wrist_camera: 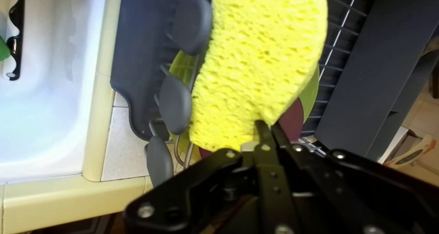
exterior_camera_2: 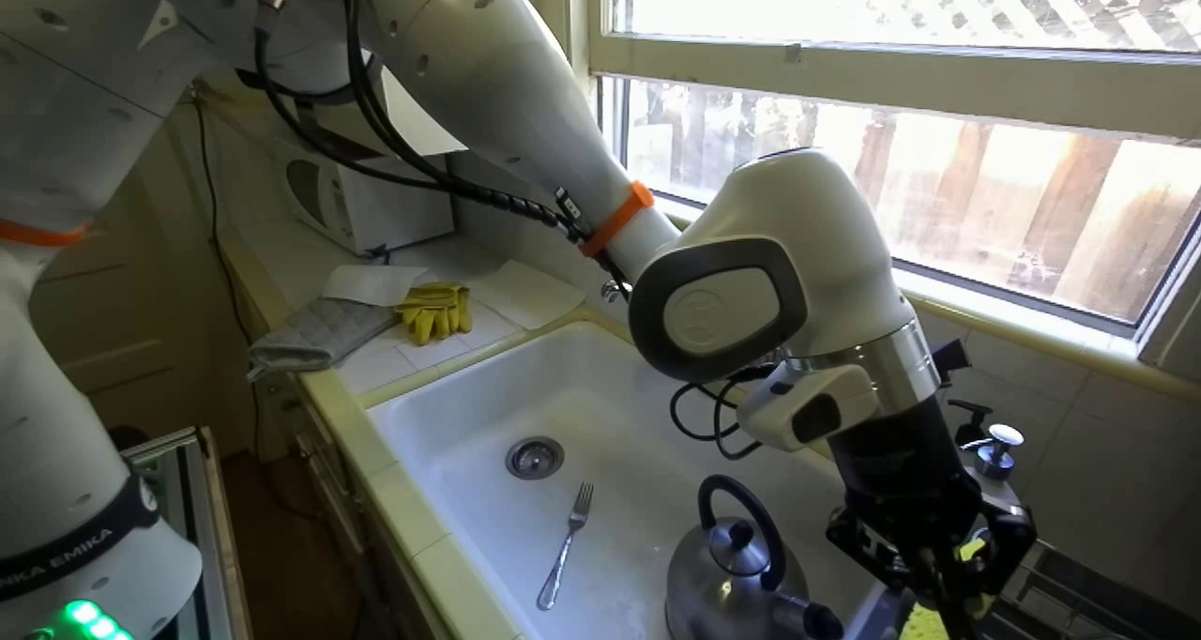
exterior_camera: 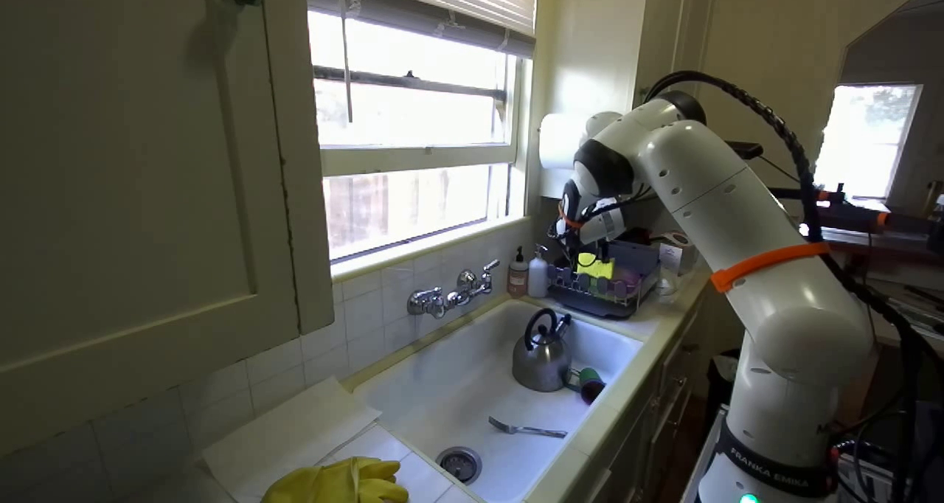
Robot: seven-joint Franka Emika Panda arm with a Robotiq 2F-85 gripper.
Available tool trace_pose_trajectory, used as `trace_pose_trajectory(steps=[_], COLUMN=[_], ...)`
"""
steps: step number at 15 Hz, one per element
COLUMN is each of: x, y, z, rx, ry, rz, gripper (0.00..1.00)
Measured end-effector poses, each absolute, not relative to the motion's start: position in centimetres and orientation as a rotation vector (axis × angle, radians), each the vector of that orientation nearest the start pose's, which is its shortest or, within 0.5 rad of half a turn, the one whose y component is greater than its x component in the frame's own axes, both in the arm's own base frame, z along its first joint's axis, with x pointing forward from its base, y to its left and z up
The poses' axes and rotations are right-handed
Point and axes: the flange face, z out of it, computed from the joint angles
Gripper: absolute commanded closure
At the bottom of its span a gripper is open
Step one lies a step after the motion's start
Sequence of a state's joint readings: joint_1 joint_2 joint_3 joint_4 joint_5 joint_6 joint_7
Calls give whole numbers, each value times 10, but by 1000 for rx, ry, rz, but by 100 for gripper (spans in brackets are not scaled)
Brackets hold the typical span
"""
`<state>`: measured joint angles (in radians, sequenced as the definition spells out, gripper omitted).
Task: Pick up the sponge in the sink and place it on the drying rack
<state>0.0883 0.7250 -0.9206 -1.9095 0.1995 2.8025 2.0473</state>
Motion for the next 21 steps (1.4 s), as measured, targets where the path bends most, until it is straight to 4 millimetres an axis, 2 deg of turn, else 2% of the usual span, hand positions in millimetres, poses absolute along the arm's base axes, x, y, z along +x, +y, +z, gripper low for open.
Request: trace_pose_trajectory(steps=[7, 12, 21], x=[497, 502, 506], y=[-441, -433, -427], z=[289, 280, 271], rx=[-621, -716, -816], ry=[3030, 3056, 3072], rz=[-996, -993, -1016], gripper=[99, 99, 99])
